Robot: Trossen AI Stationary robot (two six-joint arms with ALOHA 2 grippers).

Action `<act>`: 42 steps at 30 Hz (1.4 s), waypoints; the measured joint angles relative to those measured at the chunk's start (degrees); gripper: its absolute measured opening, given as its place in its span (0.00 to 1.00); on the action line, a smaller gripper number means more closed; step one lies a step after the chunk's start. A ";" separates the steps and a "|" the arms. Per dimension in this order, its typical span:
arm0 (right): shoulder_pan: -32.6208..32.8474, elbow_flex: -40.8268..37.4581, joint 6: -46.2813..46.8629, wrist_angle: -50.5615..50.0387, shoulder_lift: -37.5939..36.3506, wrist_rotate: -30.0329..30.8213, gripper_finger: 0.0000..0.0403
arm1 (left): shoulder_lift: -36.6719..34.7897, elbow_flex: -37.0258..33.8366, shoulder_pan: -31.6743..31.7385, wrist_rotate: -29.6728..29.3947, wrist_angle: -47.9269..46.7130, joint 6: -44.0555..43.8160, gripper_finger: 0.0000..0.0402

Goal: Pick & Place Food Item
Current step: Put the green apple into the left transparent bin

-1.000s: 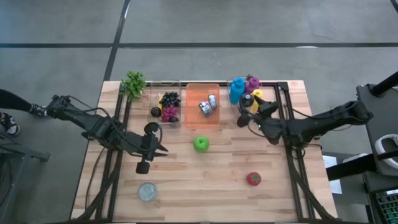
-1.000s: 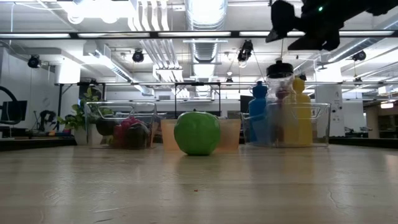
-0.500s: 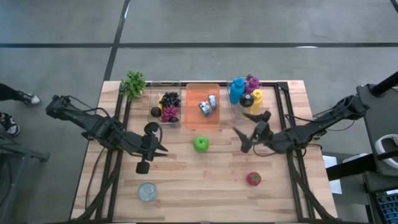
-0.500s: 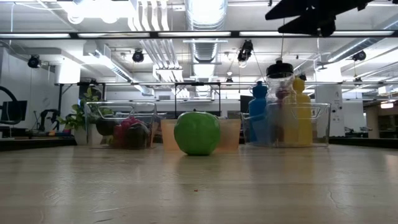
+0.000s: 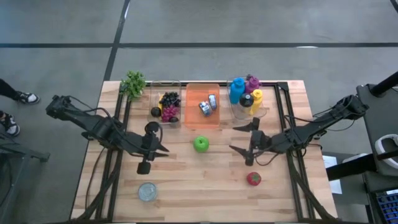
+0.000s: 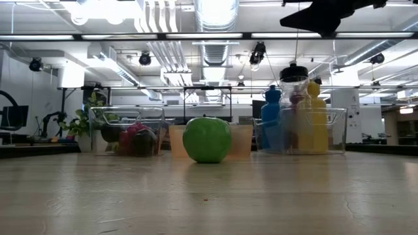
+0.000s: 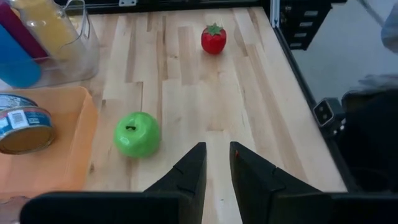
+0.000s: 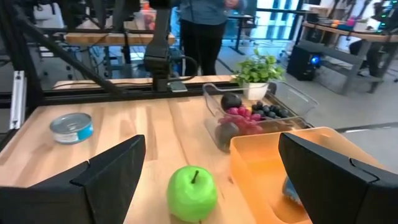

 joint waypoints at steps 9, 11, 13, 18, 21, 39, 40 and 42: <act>0.00 0.00 0.07 0.04 0.00 -0.73 0.91 | 2.59 0.00 0.02 -1.98 4.76 -1.97 0.23; 0.00 0.00 0.09 0.00 0.00 -0.76 0.91 | 3.26 0.00 0.02 -2.84 4.91 -2.01 0.25; 0.00 0.00 0.09 0.04 0.00 -0.81 0.91 | 4.14 0.00 0.04 -3.32 6.39 -1.95 0.27; 0.00 0.00 0.09 0.01 0.00 -0.95 0.91 | 8.50 0.00 0.32 -4.94 8.18 0.28 0.33; 0.00 0.00 0.10 -0.02 0.00 -1.09 0.91 | 11.24 0.00 1.15 -6.92 8.31 5.29 0.36; -0.02 0.00 -0.53 -1.22 0.00 -6.04 0.91 | 30.31 0.00 14.24 -2.27 19.41 4.11 0.40; -0.02 0.00 -0.90 -1.27 0.00 -7.25 0.91 | 30.95 0.00 14.81 -2.12 19.65 4.18 0.40; 0.00 0.00 -1.28 -1.29 0.00 -8.95 0.91 | 32.04 0.00 15.90 -2.11 19.85 4.52 0.39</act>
